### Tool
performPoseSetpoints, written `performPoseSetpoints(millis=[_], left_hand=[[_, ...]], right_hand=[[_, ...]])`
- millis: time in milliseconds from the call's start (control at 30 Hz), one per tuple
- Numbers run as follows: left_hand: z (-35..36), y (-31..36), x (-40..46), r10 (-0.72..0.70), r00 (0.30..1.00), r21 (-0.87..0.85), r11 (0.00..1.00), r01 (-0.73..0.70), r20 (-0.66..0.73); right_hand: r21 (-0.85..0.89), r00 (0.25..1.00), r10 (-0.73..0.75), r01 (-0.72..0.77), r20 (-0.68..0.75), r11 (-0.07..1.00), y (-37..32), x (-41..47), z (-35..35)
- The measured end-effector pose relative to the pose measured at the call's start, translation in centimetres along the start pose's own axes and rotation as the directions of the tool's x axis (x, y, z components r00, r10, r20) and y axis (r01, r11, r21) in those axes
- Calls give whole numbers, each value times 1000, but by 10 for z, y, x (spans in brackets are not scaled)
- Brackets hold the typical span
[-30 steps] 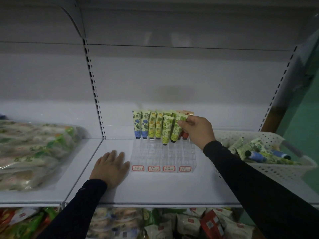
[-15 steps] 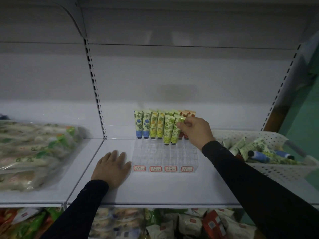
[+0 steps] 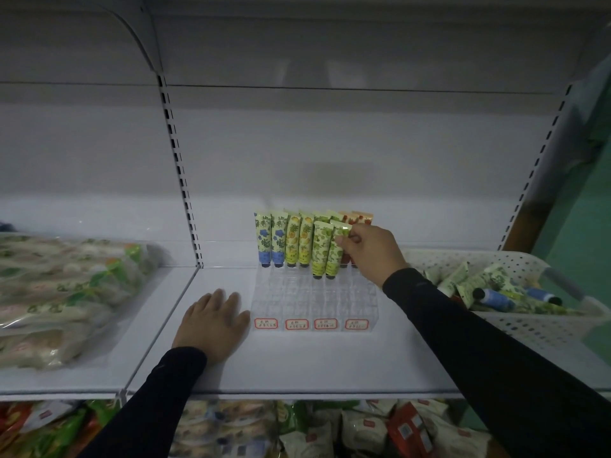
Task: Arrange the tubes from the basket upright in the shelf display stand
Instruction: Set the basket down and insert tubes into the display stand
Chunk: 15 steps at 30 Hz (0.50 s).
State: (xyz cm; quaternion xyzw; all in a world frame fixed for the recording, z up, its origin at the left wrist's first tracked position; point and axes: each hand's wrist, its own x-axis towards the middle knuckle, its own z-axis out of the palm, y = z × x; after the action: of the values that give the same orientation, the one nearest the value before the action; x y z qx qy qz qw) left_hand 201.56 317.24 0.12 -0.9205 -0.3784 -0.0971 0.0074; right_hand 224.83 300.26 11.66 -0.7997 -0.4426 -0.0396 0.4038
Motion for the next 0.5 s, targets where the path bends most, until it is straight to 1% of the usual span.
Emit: performPoseSetpoints(millis=[100, 200, 300, 400, 500], left_hand=[[-2, 2, -1, -6, 1000, -11, 1000, 6, 0], [-5, 3, -2, -26, 999, -17, 1000, 27, 42], [-6, 5, -3, -32, 999, -18, 999, 33, 23], [-6, 4, -3, -32, 998, -29, 999, 34, 48], [-3, 2, -1, -16, 1000, 4, 1000, 16, 14]], right_hand=[[-25, 1000, -7, 7, 20, 1000, 0, 2, 0], [-15, 999, -15, 16, 36, 1000, 0, 3, 1], [-26, 999, -20, 21, 37, 999, -1, 3, -1], [-57, 999, -24, 27, 45, 998, -2, 3, -3], [-60, 999, -15, 18, 48, 998, -1, 4, -3]])
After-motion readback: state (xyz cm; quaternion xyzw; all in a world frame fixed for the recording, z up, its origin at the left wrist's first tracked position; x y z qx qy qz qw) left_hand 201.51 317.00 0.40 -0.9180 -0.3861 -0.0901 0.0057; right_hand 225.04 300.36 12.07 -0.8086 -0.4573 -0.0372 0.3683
